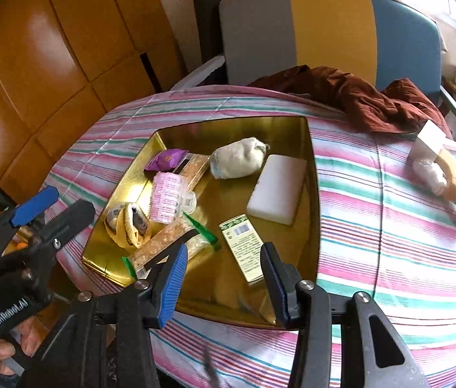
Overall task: Organize objects
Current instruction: 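Move both grippers back to the pile of sponges and white box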
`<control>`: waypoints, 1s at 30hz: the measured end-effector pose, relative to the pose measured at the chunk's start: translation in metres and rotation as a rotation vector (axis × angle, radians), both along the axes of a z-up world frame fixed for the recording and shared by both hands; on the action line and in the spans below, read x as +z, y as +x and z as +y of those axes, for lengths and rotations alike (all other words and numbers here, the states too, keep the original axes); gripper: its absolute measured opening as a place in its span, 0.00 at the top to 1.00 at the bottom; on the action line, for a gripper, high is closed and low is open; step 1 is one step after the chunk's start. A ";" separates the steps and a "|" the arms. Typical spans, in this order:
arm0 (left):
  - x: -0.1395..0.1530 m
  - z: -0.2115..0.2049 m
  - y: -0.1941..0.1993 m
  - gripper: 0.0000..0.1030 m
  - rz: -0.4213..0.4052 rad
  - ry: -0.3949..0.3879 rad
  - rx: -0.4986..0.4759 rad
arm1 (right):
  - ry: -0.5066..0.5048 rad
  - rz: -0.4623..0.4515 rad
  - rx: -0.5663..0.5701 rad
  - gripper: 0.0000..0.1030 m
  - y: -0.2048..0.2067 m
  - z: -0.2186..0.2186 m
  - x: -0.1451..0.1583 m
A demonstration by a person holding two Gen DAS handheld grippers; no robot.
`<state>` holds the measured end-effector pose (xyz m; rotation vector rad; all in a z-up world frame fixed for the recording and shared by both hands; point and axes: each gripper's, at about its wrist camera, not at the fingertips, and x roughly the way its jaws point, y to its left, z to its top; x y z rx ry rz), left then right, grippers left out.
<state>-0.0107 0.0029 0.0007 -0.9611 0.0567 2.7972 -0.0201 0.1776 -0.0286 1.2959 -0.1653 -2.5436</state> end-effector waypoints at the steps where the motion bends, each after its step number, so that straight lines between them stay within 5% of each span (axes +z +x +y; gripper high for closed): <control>1: 0.000 0.003 0.001 0.22 -0.002 -0.006 -0.008 | 0.001 0.002 -0.004 0.54 0.000 0.002 0.001; 30: -0.007 0.068 0.012 0.20 -0.009 -0.120 -0.174 | -0.015 -0.032 -0.209 0.54 0.005 0.085 -0.014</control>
